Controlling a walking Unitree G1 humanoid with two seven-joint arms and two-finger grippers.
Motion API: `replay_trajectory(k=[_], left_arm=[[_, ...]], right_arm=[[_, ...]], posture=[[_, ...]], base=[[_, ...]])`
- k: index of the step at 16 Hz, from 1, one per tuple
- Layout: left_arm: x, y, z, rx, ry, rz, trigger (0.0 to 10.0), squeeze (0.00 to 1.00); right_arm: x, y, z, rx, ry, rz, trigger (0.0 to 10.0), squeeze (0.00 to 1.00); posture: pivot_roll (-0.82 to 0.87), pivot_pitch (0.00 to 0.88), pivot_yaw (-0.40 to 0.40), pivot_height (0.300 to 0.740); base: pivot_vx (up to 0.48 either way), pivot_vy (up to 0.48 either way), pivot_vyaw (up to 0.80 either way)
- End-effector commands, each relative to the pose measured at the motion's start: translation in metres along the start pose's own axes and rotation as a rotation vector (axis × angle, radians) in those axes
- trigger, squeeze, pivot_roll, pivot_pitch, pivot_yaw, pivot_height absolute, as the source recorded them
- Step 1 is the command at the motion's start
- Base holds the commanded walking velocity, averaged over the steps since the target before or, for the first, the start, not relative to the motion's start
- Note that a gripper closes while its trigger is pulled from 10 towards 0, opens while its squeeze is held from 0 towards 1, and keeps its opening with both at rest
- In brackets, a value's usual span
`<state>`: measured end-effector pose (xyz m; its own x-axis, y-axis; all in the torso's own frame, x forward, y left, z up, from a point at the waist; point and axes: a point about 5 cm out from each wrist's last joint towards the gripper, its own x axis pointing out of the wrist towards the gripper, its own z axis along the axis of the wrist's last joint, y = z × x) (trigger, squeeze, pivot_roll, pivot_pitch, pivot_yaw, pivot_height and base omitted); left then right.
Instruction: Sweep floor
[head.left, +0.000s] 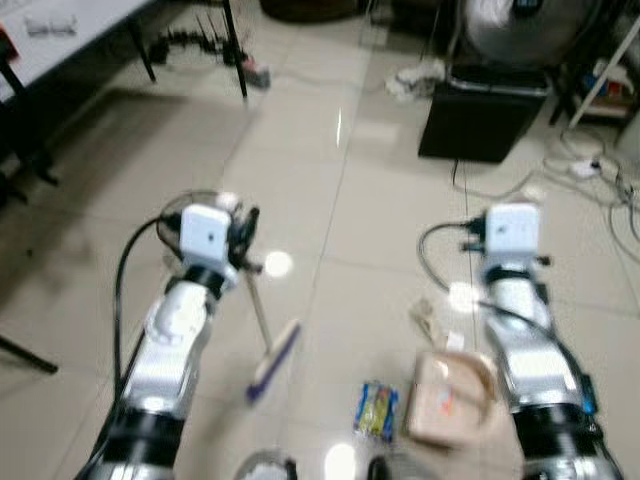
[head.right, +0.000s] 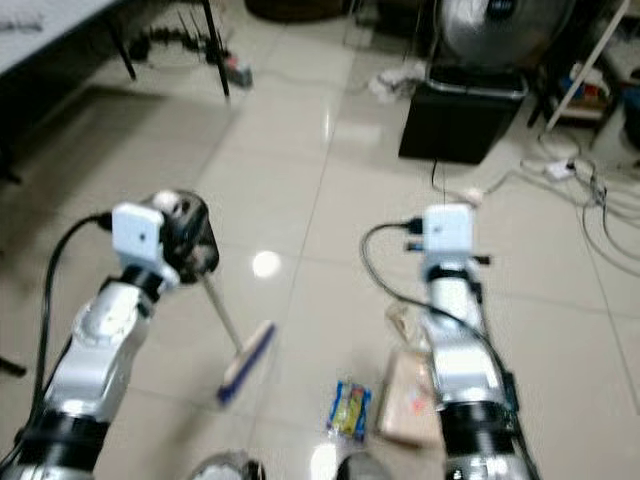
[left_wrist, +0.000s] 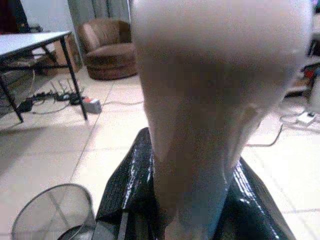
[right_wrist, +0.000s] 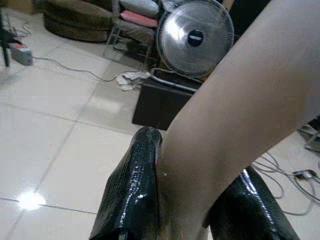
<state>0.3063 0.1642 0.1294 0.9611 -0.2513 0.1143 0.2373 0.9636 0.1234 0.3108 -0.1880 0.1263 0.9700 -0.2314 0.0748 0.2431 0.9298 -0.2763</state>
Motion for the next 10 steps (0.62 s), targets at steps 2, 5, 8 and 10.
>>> replay_trajectory(k=[2, 5, 8, 10], left_arm=[[0.0, -0.002, 0.001, 0.006, -0.026, -0.005, 10.0, 0.0], [0.0, -0.006, -0.003, 0.0, -0.026, -0.011, 10.0, 0.0], [0.001, -0.008, -0.006, -0.081, -0.061, 0.07, 10.0, 0.0], [0.001, -0.008, -0.009, -0.095, -0.057, 0.099, 10.0, 0.0]], right_arm=[[-0.003, -0.017, 0.002, -0.021, -0.044, -0.049, 10.0, 0.0], [-0.006, -0.022, -0.004, -0.056, -0.053, 0.0, 10.0, 0.0], [-0.007, -0.028, -0.01, -0.084, -0.097, 0.002, 10.0, 0.0], [-0.006, -0.023, -0.014, -0.057, -0.107, 0.033, 10.0, 0.0]], posture=[[0.02, 0.161, 0.054, 0.74], [0.02, 0.17, 0.06, 0.74], [0.01, 0.183, 0.077, 0.74], [0.02, 0.198, 0.078, 0.74]], base=[[0.0, 0.0, 0.0], [0.0, 0.0, 0.0], [0.0, 0.0, 0.0], [0.0, 0.0, 0.0]])
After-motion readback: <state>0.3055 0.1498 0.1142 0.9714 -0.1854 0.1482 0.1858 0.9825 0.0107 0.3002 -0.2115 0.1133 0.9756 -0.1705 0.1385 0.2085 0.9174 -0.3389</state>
